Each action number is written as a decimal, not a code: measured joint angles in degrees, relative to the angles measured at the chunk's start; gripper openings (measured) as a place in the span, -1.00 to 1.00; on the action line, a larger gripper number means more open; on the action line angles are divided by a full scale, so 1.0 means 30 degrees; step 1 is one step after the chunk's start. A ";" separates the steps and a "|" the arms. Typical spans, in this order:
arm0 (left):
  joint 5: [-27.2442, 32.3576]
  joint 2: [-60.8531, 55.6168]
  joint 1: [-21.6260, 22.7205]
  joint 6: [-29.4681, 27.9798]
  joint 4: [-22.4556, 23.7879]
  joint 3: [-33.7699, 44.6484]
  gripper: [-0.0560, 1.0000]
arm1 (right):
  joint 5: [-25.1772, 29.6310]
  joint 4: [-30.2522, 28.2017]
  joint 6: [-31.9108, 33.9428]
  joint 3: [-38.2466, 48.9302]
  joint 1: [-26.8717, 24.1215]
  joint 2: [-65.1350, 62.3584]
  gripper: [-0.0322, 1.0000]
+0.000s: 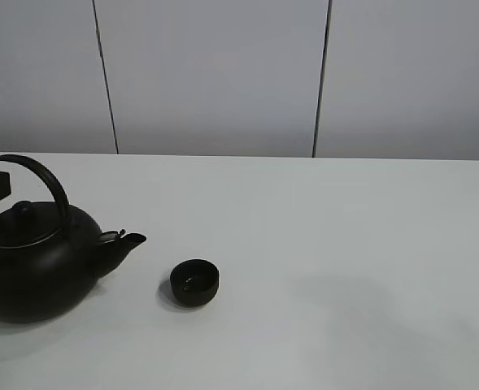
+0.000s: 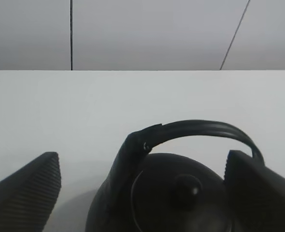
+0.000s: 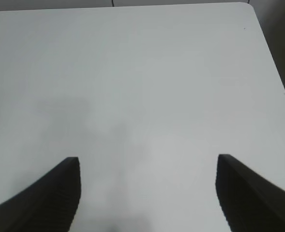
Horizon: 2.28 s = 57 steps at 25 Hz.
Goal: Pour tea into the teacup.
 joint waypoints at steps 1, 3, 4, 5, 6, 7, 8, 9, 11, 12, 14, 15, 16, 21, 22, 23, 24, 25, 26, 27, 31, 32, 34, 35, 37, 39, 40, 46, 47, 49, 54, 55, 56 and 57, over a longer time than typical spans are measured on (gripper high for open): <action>-0.0242 0.0513 0.0000 0.0440 0.0109 -0.0214 0.35 | 0.0000 0.0000 0.0000 0.0000 0.0000 0.0000 0.10; -0.0308 0.1524 0.0000 0.0997 0.0349 -0.0660 0.35 | 0.0000 0.0000 0.0000 0.0000 0.0000 0.0000 0.10; -0.0308 0.1848 0.0000 0.1208 0.0431 -0.0926 0.35 | 0.0000 0.0000 0.0000 0.0000 0.0000 0.0000 0.10; -0.0308 0.2151 0.0000 0.1346 0.0544 -0.1204 0.35 | 0.0000 0.0000 0.0000 0.0000 0.0000 0.0000 0.10; -0.0313 0.2392 0.0000 0.1412 0.0647 -0.1478 0.33 | 0.0000 0.0000 0.0000 0.0000 0.0000 0.0000 0.10; -0.0329 0.2527 0.0000 0.1454 0.0748 -0.1705 0.29 | 0.0000 0.0000 0.0000 0.0000 0.0000 0.0000 0.10; -0.0310 0.2620 0.0000 0.1478 0.0809 -0.1976 0.24 | 0.0000 0.0000 0.0000 0.0000 0.0000 0.0000 0.10; -0.0310 0.2679 0.0000 0.1474 0.0825 -0.2218 0.17 | 0.0000 0.0000 0.0000 0.0000 0.0000 0.0000 0.10; -0.0094 0.2738 0.0000 0.1474 0.0864 -0.2570 0.09 | 0.0000 0.0000 0.0000 0.0000 0.0000 0.0000 0.10; 0.0166 0.2738 0.0000 0.1488 0.0894 -0.2724 0.06 | 0.0000 0.0000 0.0000 0.0000 0.0000 0.0000 0.10; 0.0601 0.2850 0.0000 0.1547 0.1104 -0.2976 0.03 | 0.0000 0.0000 0.0000 0.0000 0.0000 0.0000 0.10; 0.0710 0.3011 0.0000 0.1547 0.1285 -0.3122 0.02 | 0.0000 0.0000 0.0000 0.0000 0.0000 0.0000 0.10; 0.0730 0.3261 0.0000 0.1547 0.1514 -0.3258 0.02 | 0.0000 0.0000 0.0000 0.0000 0.0000 0.0000 0.10; 0.0850 0.4076 0.0000 0.1547 0.1843 -0.3727 -0.01 | 0.0000 0.0000 0.0000 0.0000 0.0000 0.0000 0.10; 0.0850 0.4076 0.0014 0.1547 0.1823 -0.3748 -0.06 | 0.0000 0.0000 0.0000 0.0000 0.0000 0.0000 0.10; 0.0850 0.4076 0.0014 0.1547 0.1806 -0.3748 -0.14 | 0.0000 0.0000 0.0000 0.0000 0.0000 0.0000 0.10; 0.0850 0.4076 0.0014 0.1547 0.1806 -0.3748 -0.24 | 0.0000 0.0000 0.0000 0.0000 0.0000 0.0000 0.10; 0.0850 0.4076 0.0014 0.1547 0.1806 -0.3748 -0.38 | 0.0000 0.0000 0.0000 0.0000 0.0000 0.0000 0.10; 0.0850 0.4076 0.0014 0.1547 0.1806 -0.3748 -0.52 | -0.0023 0.0000 0.0000 0.0000 0.0000 0.0000 0.10; 0.0908 0.4076 0.0014 0.1899 0.1821 -0.3748 -0.60 | -0.0023 0.0000 0.0000 0.0000 0.0000 0.0000 0.10; 0.1076 0.4076 0.0055 0.2088 0.1705 -0.3837 -0.63 | -0.0023 0.0000 0.0008 0.0000 0.0000 0.0000 0.10; 0.1076 0.4076 0.0055 0.2283 0.1705 -0.3837 -0.63 | -0.0023 0.0000 0.0008 0.0000 0.0000 0.0000 0.10; 0.1058 0.4076 0.0055 0.2853 0.1705 -0.3837 -0.65 | -0.0023 0.0000 0.0008 0.0000 0.0000 0.0000 0.10; 0.1017 0.4076 0.0055 0.3081 0.1728 -0.3837 -0.66 | -0.0023 0.0000 0.0008 0.0000 0.0000 0.0000 0.10; 0.0878 0.4090 0.0055 0.3427 0.1875 -0.3837 -0.66 | -0.0023 0.0000 0.0008 0.0000 0.0000 0.0000 0.10; 0.0858 0.4002 0.0055 0.3523 0.1973 -0.3819 -0.66 | -0.0023 0.0000 0.0008 0.0000 0.0000 0.0000 0.10; 0.0990 0.3875 0.0055 0.3523 0.2048 -0.3818 -0.66 | -0.0023 0.0000 0.0008 0.0000 0.0000 0.0000 0.10; 0.2816 0.1695 -0.0398 0.3361 0.1918 -0.3630 -0.69 | -0.0023 0.0000 0.0008 0.0000 0.0000 0.0000 0.10; 0.2971 0.1380 -0.0625 0.3313 0.1796 -0.3630 -0.69 | -0.0023 0.0000 0.0008 0.0000 0.0000 0.0000 0.10; 0.3390 0.0747 -0.1176 0.3179 0.1330 -0.3630 -0.69 | -0.0023 0.0000 0.0008 0.0000 0.0000 0.0000 0.10; 0.3947 0.0303 -0.2895 0.3066 -0.0381 -0.3721 -0.69 | -0.0023 0.0000 0.0008 0.0000 0.0000 0.0000 0.10; 0.4255 0.0303 -0.3253 0.3066 -0.0672 -0.3858 -0.69 | 0.0002 0.0000 0.0008 0.0000 0.0000 0.0000 0.10; 0.4624 0.0303 -0.3691 0.3066 -0.0990 -0.4003 -0.69 | 0.0002 0.0000 0.0008 0.0000 0.0000 0.0000 0.10; 0.4997 0.0303 -0.4096 0.3083 -0.1326 -0.4128 -0.69 | 0.0002 0.0000 0.0008 0.0000 0.0000 0.0000 0.10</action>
